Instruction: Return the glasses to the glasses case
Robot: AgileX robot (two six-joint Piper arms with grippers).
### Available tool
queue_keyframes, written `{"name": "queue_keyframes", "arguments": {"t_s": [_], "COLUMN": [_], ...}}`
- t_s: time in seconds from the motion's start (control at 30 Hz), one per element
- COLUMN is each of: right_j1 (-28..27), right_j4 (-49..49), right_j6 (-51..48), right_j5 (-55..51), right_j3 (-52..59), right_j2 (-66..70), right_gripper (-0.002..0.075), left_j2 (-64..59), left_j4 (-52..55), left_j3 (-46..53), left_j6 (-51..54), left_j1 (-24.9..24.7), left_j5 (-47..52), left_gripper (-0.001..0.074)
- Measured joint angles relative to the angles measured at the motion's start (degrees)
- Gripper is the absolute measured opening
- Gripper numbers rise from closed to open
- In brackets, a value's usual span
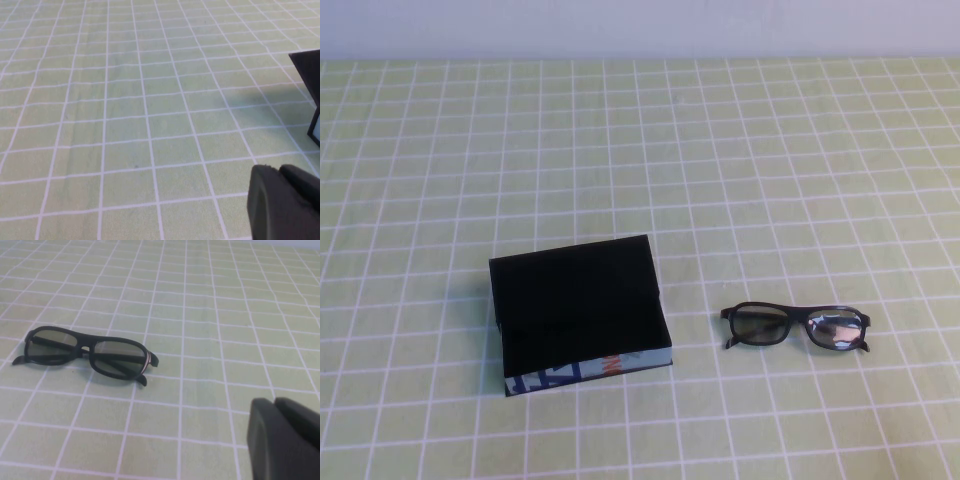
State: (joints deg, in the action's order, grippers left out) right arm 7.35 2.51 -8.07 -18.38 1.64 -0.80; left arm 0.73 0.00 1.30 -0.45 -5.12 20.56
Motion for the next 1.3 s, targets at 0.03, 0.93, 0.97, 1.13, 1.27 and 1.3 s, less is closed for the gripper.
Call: {"name": "queue_keyframes", "arguments": {"t_s": [0.03, 0.93, 0.97, 1.13, 1.27, 1.3], "right_j1": [0.00, 0.00, 0.00, 0.00, 0.00, 0.00], "right_j4": [0.00, 0.17, 0.27, 0.26, 0.26, 0.26], "right_j6": [0.00, 0.00, 0.00, 0.00, 0.00, 0.00], "right_j5": [0.00, 1.77, 2.84, 10.63, 18.38, 20.50], "right_j3": [0.00, 0.00, 0.00, 0.00, 0.00, 0.00], "right_j2": [0.00, 0.00, 0.00, 0.00, 0.00, 0.00], "right_gripper": [-0.0017, -0.0017, -0.0017, -0.0017, -0.0017, -0.0017], "left_j2": [0.00, 0.00, 0.00, 0.00, 0.00, 0.00], "left_j4": [0.00, 0.00, 0.00, 0.00, 0.00, 0.00], "left_j3": [0.00, 0.00, 0.00, 0.00, 0.00, 0.00], "left_j6": [0.00, 0.00, 0.00, 0.00, 0.00, 0.00], "left_j1": [0.00, 0.00, 0.00, 0.00, 0.00, 0.00], "left_j5": [0.00, 0.00, 0.00, 0.00, 0.00, 0.00], "left_gripper": [-0.0003, -0.0003, -0.0003, -0.0003, -0.0003, -0.0003]}}
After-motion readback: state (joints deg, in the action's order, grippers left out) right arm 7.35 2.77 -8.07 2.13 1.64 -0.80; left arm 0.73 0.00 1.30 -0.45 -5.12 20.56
